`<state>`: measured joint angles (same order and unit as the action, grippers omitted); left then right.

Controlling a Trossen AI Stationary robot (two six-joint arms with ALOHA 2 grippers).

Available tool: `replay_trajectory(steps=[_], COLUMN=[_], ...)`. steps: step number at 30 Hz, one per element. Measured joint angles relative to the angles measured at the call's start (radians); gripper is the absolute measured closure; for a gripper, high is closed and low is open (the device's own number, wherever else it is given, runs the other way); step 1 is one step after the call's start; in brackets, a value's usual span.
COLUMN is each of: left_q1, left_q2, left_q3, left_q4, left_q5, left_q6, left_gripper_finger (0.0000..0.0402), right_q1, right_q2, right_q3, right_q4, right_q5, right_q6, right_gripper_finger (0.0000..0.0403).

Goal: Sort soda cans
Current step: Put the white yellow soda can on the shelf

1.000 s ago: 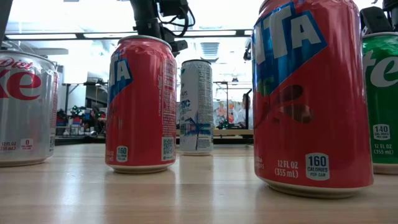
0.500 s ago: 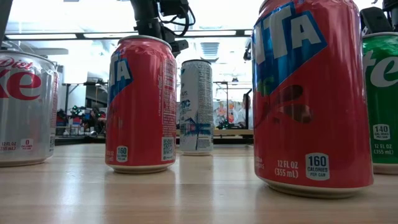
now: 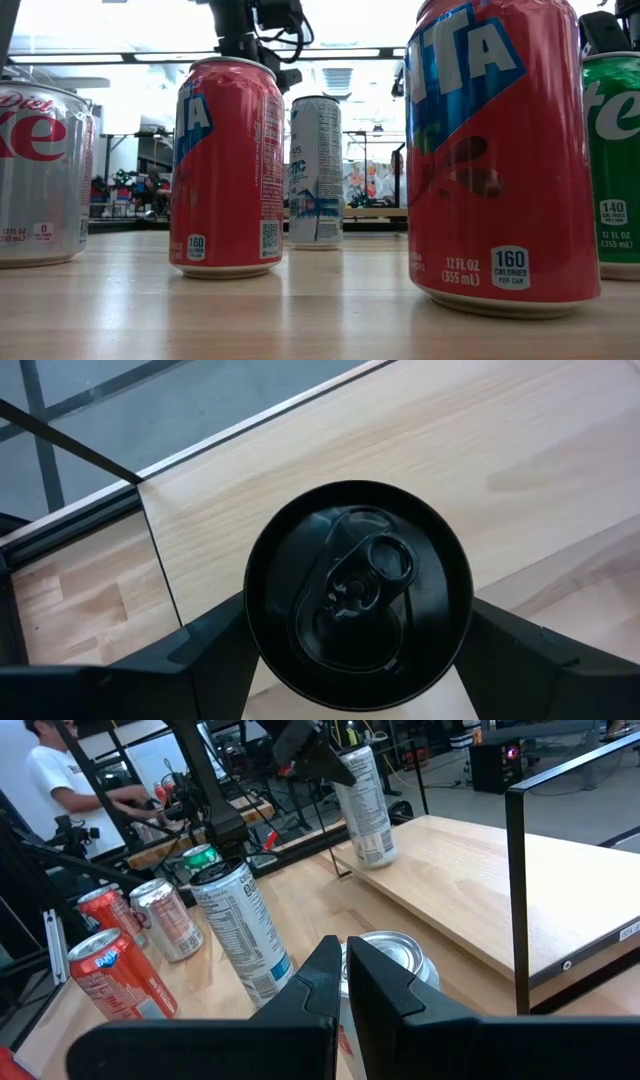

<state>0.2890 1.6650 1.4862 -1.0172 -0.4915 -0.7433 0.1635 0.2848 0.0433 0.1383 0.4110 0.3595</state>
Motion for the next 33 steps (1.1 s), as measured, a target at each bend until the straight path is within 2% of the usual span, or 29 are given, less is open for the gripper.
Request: replay_trajectory(steps=[18, 33], left_q1=[0.0, 0.0], left_q2=[-0.003, -0.001], left_q3=[-0.036, -0.029], left_q4=[0.044, 0.037], left_q5=[0.0, 0.004], left_q6=[-0.018, 0.001], left_gripper_finger=[0.0125, 0.0092], right_q1=[0.0, 0.0], right_q2=[0.0, 0.0], right_q3=[0.0, 0.0], right_q4=[0.0, -0.001], right_q5=[0.0, 0.0], right_q6=[0.0, 0.0], right_gripper_finger=[0.039, 0.039])
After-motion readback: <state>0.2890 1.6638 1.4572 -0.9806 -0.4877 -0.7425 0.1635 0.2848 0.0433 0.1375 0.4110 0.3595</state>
